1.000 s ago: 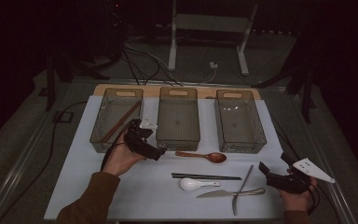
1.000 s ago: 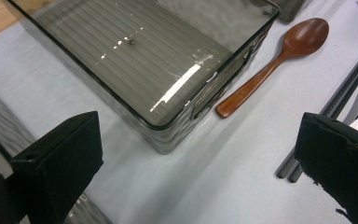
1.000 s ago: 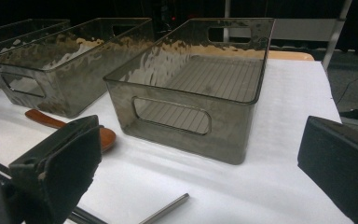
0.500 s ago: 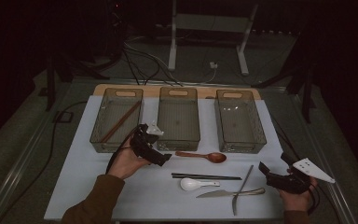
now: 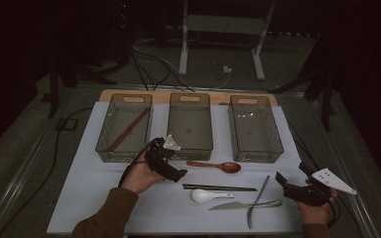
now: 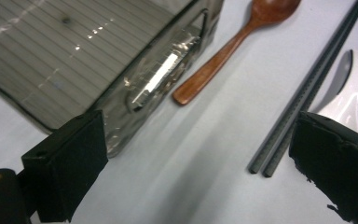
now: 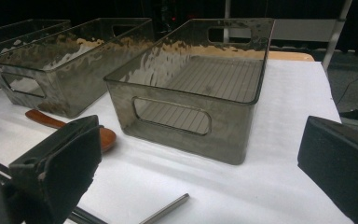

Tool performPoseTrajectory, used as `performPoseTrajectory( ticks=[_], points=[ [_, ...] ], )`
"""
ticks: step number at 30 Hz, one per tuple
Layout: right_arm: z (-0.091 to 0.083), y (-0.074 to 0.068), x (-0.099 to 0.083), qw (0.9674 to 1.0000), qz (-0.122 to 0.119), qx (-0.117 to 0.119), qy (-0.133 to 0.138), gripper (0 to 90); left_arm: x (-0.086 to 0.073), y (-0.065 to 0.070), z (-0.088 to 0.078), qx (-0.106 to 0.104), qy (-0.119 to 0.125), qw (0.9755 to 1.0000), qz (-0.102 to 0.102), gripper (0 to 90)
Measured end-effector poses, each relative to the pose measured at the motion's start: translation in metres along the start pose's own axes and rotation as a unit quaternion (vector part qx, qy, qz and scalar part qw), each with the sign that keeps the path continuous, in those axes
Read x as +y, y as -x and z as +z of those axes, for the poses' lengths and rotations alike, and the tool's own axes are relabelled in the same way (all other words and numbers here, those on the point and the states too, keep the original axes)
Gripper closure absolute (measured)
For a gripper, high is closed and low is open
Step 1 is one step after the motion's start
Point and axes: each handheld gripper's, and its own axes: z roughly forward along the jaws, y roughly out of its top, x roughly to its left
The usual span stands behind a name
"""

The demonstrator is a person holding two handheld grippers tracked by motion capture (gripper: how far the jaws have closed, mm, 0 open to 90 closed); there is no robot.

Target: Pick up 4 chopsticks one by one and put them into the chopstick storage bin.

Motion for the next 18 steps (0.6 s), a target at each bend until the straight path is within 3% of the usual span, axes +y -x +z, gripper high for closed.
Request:
performPoseTrajectory(
  ticks=[18],
  points=[
    [0.000,0.000,0.000,1.0000,0.000,0.000,-0.001,0.0,-0.002,0.014,0.026,-0.037,-0.032,0.9984,0.030,17.0]
  ],
)
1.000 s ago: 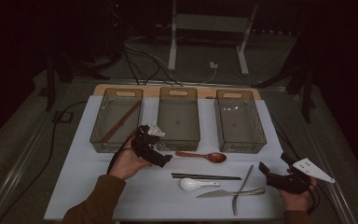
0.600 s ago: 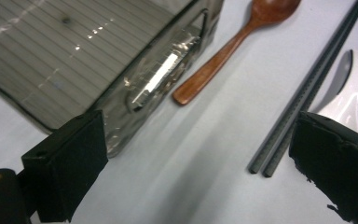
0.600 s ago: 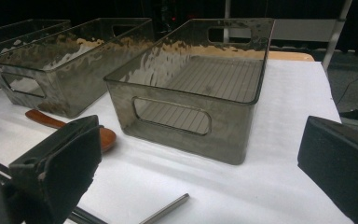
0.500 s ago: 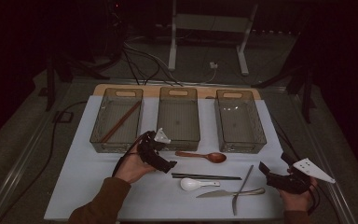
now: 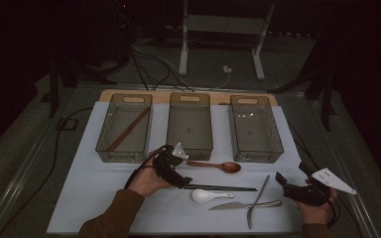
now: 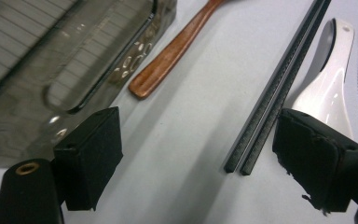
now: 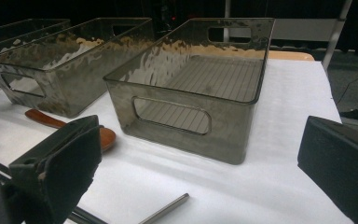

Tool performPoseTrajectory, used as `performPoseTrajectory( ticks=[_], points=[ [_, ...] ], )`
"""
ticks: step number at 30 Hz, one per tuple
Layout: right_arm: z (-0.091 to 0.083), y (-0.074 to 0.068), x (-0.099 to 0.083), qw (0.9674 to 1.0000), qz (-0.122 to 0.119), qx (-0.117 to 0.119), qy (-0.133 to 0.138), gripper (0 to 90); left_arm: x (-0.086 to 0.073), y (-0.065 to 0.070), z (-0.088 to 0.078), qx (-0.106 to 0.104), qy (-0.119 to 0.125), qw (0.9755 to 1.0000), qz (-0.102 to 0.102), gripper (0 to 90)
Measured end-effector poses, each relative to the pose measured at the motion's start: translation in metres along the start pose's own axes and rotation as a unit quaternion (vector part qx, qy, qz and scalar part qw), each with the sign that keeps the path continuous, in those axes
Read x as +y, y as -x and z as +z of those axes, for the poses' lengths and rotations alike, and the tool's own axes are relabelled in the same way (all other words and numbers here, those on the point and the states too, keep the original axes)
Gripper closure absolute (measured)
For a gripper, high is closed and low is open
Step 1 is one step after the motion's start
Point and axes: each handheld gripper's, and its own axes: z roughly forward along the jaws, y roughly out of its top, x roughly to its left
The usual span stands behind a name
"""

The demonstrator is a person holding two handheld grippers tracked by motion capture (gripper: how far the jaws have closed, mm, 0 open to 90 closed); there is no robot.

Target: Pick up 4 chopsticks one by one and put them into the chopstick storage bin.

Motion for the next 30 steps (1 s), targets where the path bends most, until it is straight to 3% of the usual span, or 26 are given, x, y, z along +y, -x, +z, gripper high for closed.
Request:
performPoseTrajectory(
  ticks=[5,21,30],
  points=[
    [0.000,0.000,0.000,1.0000,0.001,0.000,0.000,0.0,0.001,0.002,0.007,0.000,-0.009,0.9999,0.008,18.0],
    [0.000,0.000,0.000,1.0000,0.000,0.000,0.000,0.0,0.009,0.010,0.021,-0.024,-0.016,0.9991,0.031,33.8],
    [0.000,0.000,0.000,1.0000,0.000,0.000,0.000,0.0,0.015,0.012,0.029,-0.047,-0.021,0.9975,0.048,49.6]
  ],
)
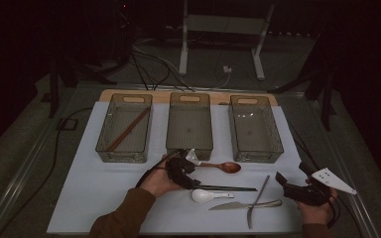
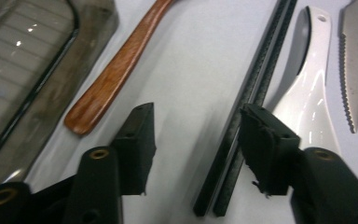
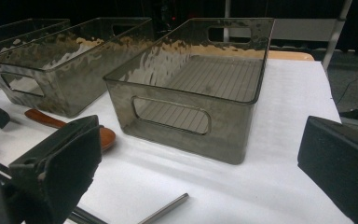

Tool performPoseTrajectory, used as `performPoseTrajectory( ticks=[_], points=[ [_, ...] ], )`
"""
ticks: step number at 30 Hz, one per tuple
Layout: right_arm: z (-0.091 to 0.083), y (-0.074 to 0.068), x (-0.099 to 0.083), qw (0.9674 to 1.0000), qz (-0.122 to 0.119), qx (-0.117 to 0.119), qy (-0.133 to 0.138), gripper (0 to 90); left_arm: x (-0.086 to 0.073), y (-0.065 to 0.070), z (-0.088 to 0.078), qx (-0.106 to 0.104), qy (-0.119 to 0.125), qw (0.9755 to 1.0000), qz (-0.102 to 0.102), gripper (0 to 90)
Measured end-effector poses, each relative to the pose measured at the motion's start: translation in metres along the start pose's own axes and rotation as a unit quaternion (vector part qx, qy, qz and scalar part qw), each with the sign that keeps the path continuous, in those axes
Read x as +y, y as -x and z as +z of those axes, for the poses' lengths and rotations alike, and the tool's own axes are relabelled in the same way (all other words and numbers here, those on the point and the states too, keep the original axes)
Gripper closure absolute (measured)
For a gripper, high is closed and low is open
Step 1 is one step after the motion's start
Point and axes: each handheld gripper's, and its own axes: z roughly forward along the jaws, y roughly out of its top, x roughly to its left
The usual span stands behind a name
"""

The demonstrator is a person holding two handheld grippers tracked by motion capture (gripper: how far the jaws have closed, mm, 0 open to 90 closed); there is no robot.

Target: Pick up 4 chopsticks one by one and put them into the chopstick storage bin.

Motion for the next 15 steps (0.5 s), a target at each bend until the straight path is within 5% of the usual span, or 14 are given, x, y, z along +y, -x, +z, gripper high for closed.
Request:
performPoseTrajectory(
  ticks=[15],
  points=[
    [0.000,0.000,0.000,1.0000,0.001,0.000,0.000,0.0,0.007,0.008,0.012,-0.019,-0.018,0.9992,0.029,65.8]
  ],
)
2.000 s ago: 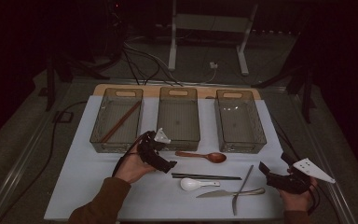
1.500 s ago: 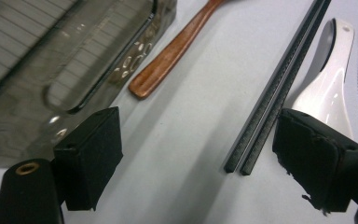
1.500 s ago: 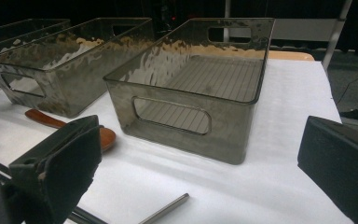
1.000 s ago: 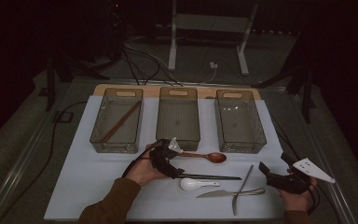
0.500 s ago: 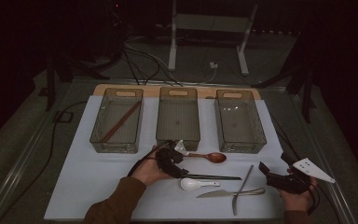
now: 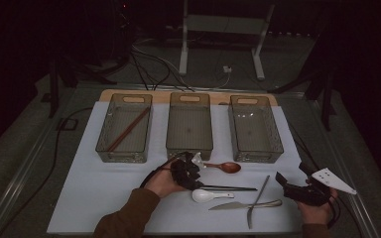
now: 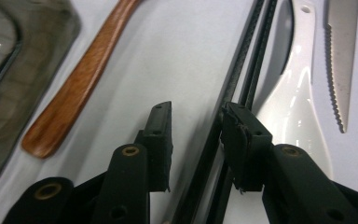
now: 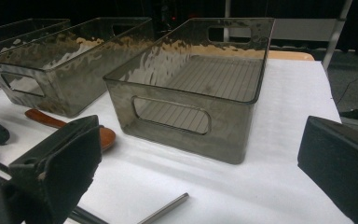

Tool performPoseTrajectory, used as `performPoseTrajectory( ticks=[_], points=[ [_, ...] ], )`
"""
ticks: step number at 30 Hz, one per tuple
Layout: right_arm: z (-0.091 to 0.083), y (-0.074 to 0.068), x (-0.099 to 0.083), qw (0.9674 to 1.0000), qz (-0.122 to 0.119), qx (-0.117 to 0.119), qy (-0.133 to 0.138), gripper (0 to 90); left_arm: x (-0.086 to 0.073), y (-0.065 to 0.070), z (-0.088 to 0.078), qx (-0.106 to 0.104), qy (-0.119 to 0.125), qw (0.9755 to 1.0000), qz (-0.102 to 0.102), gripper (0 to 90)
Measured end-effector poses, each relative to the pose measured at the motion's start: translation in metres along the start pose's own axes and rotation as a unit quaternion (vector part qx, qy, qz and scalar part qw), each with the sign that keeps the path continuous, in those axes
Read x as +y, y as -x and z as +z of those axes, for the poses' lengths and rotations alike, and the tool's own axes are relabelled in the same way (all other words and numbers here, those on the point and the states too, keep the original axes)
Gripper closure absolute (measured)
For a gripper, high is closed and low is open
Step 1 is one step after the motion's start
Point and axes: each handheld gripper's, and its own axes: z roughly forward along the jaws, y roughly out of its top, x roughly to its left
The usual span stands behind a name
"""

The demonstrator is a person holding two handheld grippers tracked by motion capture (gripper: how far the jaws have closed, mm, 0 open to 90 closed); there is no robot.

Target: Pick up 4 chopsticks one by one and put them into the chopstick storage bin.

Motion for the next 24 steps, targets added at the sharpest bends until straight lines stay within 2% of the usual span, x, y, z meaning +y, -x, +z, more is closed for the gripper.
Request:
performPoseTrajectory(
  ticks=[10,18,24],
  points=[
    [-0.0001,0.0001,0.0000,1.0000,0.000,0.000,0.000,0.0,0.0045,0.0035,0.0036,-0.002,0.000,0.9999,0.014,81.6],
    [0.0003,0.0000,-0.0001,1.0000,0.000,-0.001,-0.001,0.0,0.0073,0.0055,0.0052,-0.001,-0.001,0.9998,0.020,82.9],
    [0.0004,-0.0002,-0.0001,1.0000,-0.001,0.000,-0.001,0.0,0.0105,0.0071,0.0085,-0.001,0.002,0.9997,0.026,80.0]
  ],
)
